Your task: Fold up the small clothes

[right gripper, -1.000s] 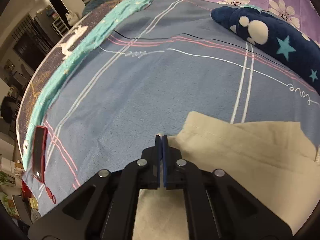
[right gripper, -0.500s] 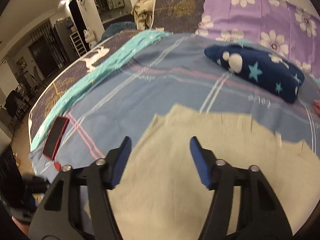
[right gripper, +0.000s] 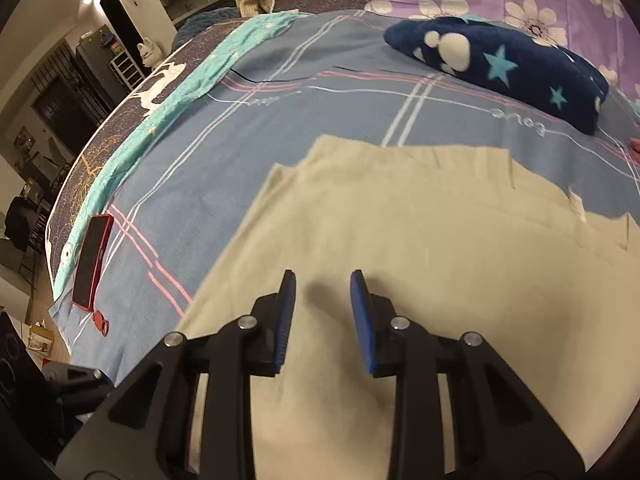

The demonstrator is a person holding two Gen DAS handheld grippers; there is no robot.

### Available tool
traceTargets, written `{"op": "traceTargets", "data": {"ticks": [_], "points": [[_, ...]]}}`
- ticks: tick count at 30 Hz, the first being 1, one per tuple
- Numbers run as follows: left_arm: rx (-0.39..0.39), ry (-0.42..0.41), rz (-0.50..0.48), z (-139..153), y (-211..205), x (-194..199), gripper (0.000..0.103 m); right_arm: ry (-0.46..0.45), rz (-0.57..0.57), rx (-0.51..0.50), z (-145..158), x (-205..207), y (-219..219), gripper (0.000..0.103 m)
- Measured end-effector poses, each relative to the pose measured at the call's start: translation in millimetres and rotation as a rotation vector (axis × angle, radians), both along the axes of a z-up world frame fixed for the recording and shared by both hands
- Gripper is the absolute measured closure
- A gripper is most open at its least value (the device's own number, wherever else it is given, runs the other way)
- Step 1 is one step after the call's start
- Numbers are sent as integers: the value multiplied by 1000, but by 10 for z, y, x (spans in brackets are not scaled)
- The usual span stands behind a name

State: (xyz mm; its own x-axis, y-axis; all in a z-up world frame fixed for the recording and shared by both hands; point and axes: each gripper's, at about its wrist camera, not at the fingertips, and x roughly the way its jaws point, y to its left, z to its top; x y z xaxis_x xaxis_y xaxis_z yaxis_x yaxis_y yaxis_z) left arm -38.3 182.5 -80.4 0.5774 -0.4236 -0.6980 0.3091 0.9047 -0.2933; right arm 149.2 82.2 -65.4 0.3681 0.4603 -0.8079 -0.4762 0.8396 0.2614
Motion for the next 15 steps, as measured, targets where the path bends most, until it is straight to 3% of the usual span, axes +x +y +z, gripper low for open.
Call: {"op": "traceTargets", "data": {"ticks": [4,15], "points": [[3,43,3,-139,15,17,78,8,13,-44,-110,149,219,74],[-26,33,-1,-227,51,14,77,-67,20,-109,-231,181,358,71]]}}
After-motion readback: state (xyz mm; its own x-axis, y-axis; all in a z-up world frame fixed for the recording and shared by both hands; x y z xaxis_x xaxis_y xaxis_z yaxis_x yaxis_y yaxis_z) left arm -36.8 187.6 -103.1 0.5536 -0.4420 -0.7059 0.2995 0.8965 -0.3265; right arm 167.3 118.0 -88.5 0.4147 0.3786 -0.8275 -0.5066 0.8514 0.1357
